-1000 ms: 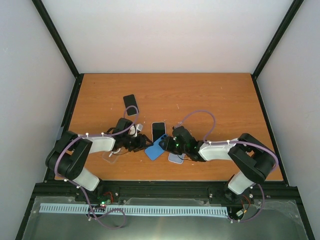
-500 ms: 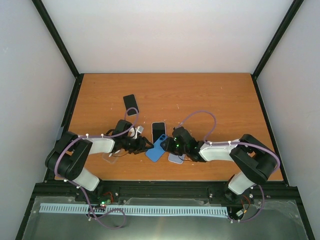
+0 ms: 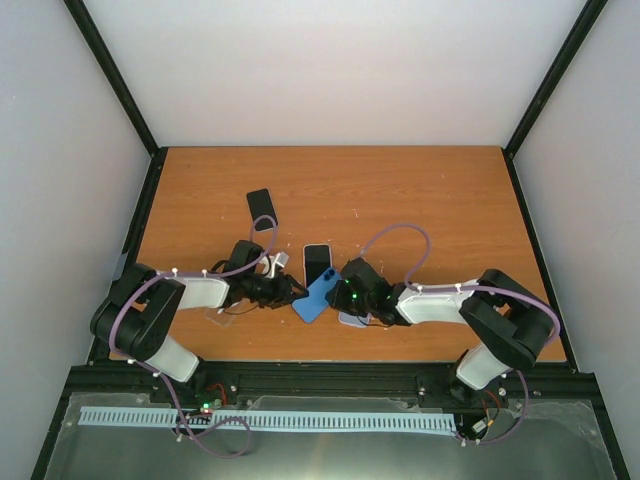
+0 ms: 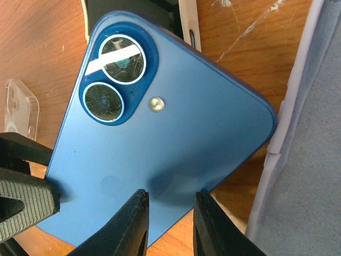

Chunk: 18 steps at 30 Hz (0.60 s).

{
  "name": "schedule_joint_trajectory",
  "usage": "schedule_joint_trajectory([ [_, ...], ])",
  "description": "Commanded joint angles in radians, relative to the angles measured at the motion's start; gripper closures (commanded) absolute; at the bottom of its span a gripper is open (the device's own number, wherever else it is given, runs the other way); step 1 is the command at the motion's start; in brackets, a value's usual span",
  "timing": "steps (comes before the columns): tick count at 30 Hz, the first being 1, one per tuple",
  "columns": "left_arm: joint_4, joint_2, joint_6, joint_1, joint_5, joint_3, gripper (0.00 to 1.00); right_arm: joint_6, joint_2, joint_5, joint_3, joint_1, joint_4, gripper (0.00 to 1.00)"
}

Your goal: Put the phone into the phone case

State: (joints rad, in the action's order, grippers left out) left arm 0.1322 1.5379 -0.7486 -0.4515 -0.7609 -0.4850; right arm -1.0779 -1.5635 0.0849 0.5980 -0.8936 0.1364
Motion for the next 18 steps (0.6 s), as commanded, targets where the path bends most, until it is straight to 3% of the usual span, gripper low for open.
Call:
schedule_joint_trajectory([
  [1, 0.061, -0.007, -0.018, -0.005, -0.037, 0.023, 0.65, -0.012, -0.06, -0.031, 0.001, -0.016, -0.045, 0.76],
  [12, 0.043, -0.127, 0.003, -0.007, -0.041, 0.026, 0.97, 0.01, -0.046, -0.033, 0.009, -0.016, -0.038, 0.76],
  [18, -0.056, -0.222, 0.035, -0.027, 0.065, -0.008, 1.0, 0.109, 0.081, -0.099, 0.08, -0.012, -0.214, 0.67],
])
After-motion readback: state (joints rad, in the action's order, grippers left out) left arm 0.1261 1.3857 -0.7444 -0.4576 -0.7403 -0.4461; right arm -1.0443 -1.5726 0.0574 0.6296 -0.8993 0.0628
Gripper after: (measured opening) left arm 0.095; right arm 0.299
